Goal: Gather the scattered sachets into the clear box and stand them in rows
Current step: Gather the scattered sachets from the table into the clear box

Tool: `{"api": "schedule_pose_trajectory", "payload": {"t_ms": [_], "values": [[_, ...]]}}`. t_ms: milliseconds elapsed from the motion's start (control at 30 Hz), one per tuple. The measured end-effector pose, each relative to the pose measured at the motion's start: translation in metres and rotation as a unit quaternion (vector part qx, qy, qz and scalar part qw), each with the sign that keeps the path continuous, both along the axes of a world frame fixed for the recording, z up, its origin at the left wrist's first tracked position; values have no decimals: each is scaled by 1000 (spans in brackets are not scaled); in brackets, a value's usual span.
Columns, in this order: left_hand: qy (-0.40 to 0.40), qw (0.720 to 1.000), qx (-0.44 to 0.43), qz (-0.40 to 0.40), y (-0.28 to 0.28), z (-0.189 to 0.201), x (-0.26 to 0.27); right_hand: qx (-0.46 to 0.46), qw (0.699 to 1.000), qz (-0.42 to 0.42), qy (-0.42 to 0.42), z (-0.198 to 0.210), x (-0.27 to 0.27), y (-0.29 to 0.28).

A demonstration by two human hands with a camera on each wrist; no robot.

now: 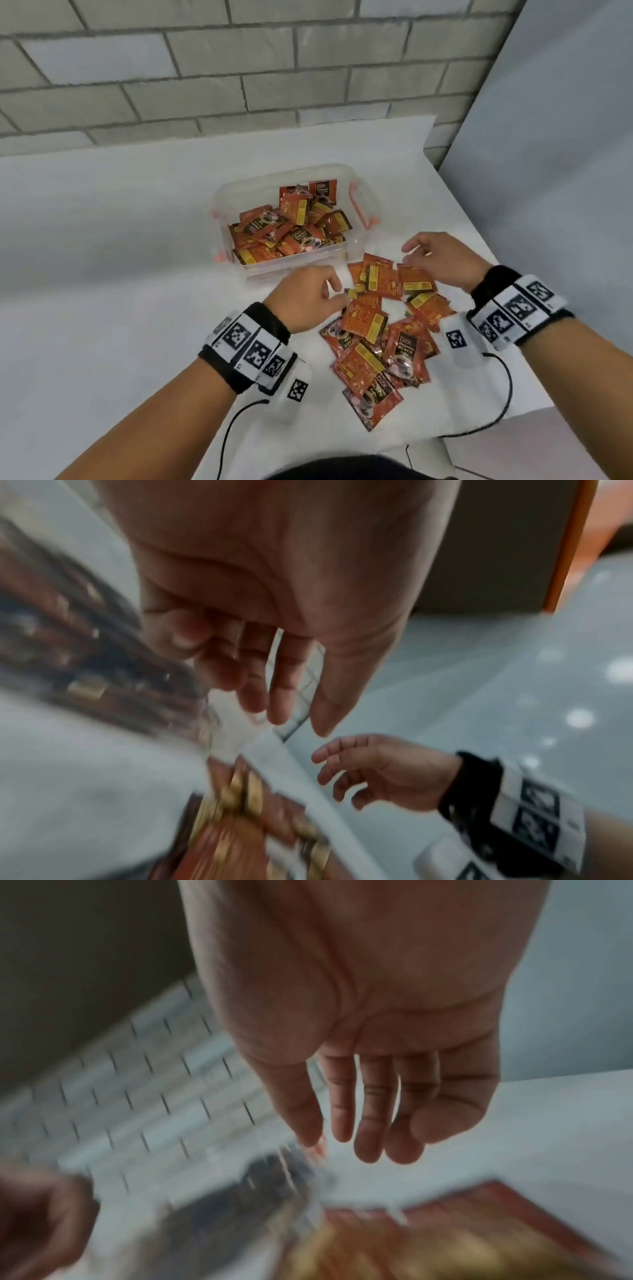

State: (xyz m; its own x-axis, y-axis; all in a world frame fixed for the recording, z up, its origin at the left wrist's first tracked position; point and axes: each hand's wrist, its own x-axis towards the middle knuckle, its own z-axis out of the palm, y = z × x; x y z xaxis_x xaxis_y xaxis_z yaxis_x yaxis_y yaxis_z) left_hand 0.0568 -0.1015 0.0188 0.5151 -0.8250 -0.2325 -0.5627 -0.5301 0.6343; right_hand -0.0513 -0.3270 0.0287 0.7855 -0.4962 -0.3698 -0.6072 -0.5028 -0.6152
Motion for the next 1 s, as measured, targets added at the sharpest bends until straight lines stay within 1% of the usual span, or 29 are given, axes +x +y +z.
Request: {"api": "schedule_pose_trajectory", "payload": {"t_ms": [67, 133, 200, 267, 333, 400, 433, 500, 600, 667, 767, 833, 867, 933, 1000], "values": [[-8, 997, 69, -34, -16, -25, -14, -52, 995, 47, 66, -26, -9, -4], [-3, 995, 95, -44, -27, -43, -23, -60, 992, 77, 82, -43, -7, -2], [14, 996, 86, -34, -33, -56, -27, -69, 990, 100, 65, -52, 1, 3], [7, 996, 87, -34, -36, -65, -27, -88, 987, 125, 56, -57, 11, 9], [-11, 995, 93, -32, -37, -71, -26, -126, 977, 153, 73, -61, 20, 15], [-33, 995, 90, -15, -37, -73, -25, -184, 962, 175, 99, -65, 25, 21], [-45, 995, 93, -10, -37, -73, -24, -205, 956, 178, 108, -65, 27, 22], [-65, 993, 100, -3, -37, -72, -25, -217, 955, 168, 112, -65, 29, 24], [-60, 993, 103, 15, -37, -69, -23, -195, 965, 150, 92, -63, 28, 22], [-14, 995, 90, 41, -34, -66, -19, -125, 982, 130, 59, -60, 21, 21], [58, 994, 56, 75, -28, -58, -11, -11, 998, 59, 4, -50, 5, 5], [88, 992, 29, 84, -27, -50, -6, 6, 1000, 6, -14, -44, -7, -15], [98, 991, 13, 87, -29, -46, -4, -4, 1000, -6, -3, -43, -12, -24], [106, 990, -11, 93, -39, -43, -5, -21, 998, -12, 58, -46, -19, -32], [101, 991, -4, 93, -56, -46, -10, -35, 993, 3, 109, -55, -21, -29]]}}
